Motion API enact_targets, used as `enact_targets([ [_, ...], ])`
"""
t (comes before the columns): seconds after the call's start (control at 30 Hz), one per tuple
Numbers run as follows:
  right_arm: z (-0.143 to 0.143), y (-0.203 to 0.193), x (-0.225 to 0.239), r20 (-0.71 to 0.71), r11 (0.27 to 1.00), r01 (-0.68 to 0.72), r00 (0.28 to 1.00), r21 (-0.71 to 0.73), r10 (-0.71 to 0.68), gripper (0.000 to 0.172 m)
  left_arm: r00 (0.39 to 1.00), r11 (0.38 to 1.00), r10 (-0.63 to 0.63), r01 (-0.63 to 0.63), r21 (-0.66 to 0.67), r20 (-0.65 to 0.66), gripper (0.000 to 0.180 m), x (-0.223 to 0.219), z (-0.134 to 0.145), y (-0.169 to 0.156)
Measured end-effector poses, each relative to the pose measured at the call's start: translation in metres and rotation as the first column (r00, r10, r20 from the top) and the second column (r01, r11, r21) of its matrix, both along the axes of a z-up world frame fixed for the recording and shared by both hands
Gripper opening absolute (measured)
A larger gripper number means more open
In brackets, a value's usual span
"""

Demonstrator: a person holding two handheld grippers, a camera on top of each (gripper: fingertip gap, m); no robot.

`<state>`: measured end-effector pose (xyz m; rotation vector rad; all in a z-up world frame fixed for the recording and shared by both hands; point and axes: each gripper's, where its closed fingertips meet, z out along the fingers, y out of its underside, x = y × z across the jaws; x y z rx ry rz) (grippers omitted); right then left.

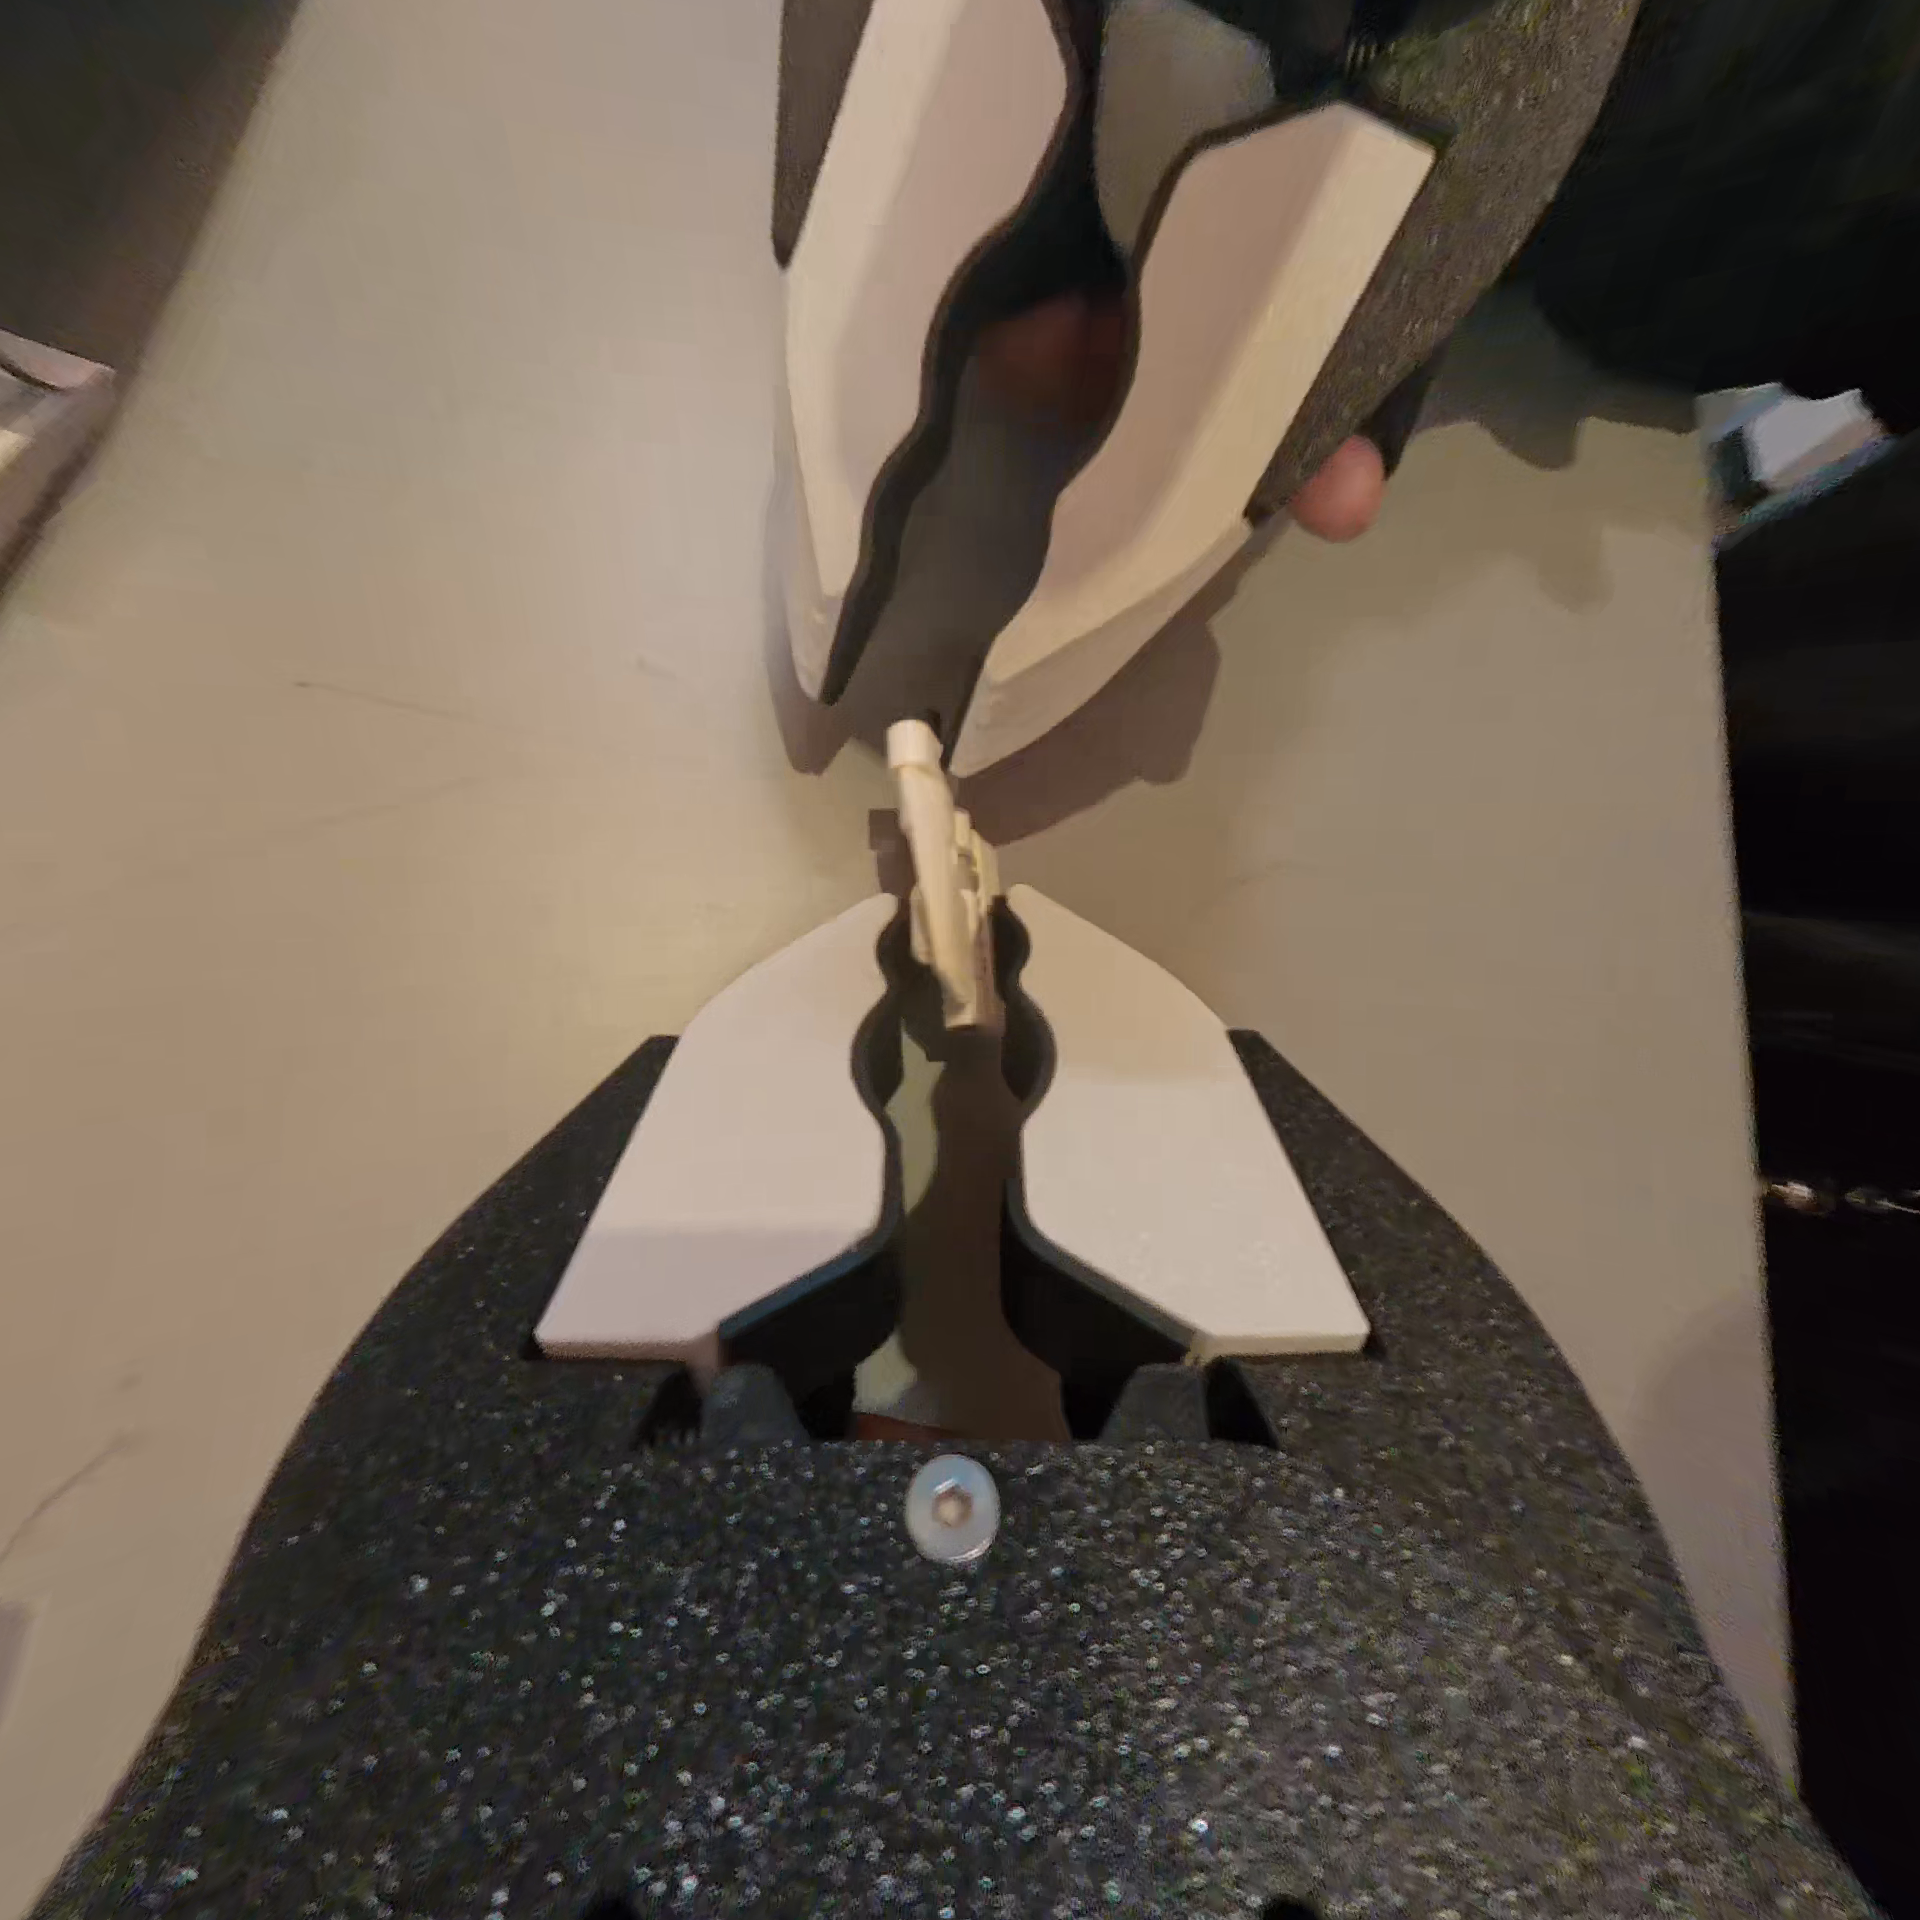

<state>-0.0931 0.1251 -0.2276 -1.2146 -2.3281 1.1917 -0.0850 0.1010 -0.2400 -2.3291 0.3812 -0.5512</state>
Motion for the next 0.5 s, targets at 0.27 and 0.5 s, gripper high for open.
enact_targets([
  [0.27, -0.013, 0.013, -0.008, -0.012, 0.990, 0.078, 0.997, 0.118, -0.077, 0.020, 0.981, 0.995, 0.083, -0.072, 0.066, -0.175, 0.055, -0.027, -0.002, 0.008],
  [0.5, -0.008, 0.018, -0.006, -0.069, 0.990, 0.079, 0.995, 0.120, -0.071, 0.021, 0.978, 0.938, 0.041, 0.033, 0.344, -0.204, 0.060, -0.015, 0.031, 0.019],
])
